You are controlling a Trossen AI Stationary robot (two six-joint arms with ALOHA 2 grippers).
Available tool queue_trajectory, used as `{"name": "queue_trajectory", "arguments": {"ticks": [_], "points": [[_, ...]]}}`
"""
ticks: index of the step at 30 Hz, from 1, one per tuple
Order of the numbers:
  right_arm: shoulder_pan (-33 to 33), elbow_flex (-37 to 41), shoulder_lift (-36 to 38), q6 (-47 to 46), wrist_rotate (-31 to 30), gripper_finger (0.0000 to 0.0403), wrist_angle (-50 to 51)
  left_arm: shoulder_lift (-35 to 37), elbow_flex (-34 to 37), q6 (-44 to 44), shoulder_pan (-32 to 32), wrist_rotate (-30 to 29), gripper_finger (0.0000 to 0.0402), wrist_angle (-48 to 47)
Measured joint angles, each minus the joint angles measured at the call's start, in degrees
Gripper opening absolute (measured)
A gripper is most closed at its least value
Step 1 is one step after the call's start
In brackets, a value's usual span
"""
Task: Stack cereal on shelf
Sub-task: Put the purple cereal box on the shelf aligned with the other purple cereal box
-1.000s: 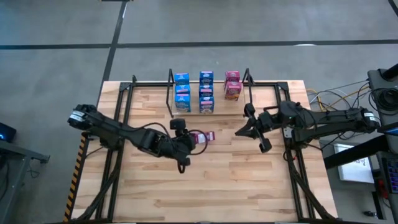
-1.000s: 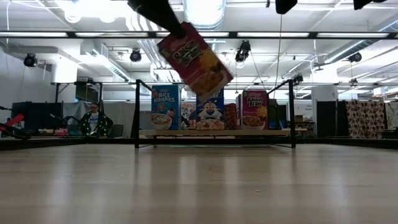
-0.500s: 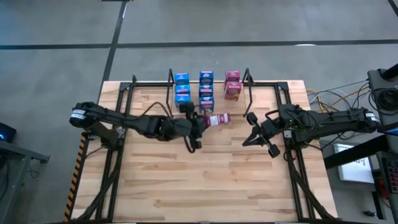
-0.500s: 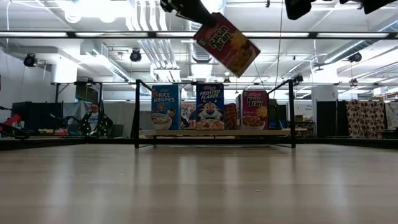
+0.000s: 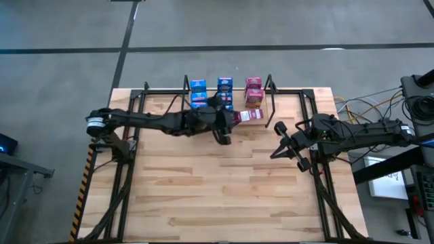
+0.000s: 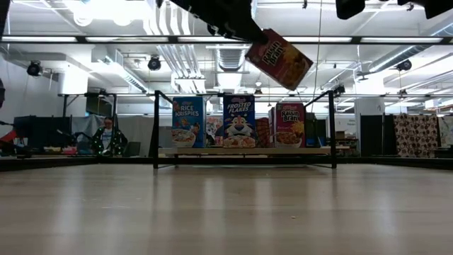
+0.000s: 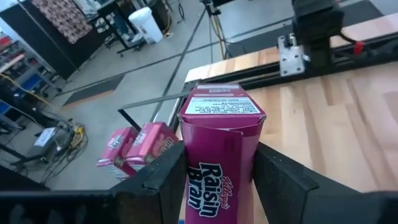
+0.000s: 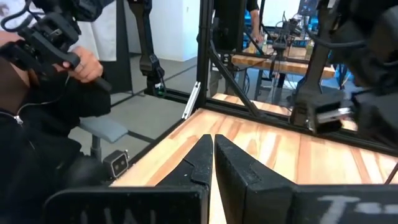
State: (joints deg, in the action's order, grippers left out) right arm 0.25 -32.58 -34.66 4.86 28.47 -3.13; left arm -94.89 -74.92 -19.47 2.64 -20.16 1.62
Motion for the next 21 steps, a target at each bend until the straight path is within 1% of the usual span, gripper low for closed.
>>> {"name": "queue_trajectory", "arguments": {"ticks": [5, 8, 11, 13, 16, 21], "points": [[-0.02, 0.02, 0.08, 0.73, -0.02, 0.0009, -0.1, -1.91, -5.63, 0.46, 1.62, 0.18, 0.0155, -6.43], [-0.08, 0.02, 0.08, 1.03, -0.04, 0.0009, -0.12, -3.78, -9.36, 1.37, 2.12, 0.26, 0.0155, -12.46], [-0.15, 0.02, 0.12, 1.13, -0.14, 0.0009, -0.12, -6.17, -12.96, 2.94, 2.6, 2.43, 0.0155, -16.6], [-0.15, 0.02, 0.12, 1.16, -0.14, 0.0009, -0.14, -7.99, -15.16, 3.98, 3.1, 3.81, 0.0155, -16.46], [-0.15, 0.02, 0.1, 1.14, -0.15, 0.0009, -0.13, -10.82, -17.51, 4.14, 3.86, 3.9, 0.0155, -17.95], [-0.15, 0.02, 0.1, 1.14, -0.15, 0.0009, -0.14, -13.39, -19.22, 4.14, 4.8, 5.52, 0.0155, -18.1]]}}
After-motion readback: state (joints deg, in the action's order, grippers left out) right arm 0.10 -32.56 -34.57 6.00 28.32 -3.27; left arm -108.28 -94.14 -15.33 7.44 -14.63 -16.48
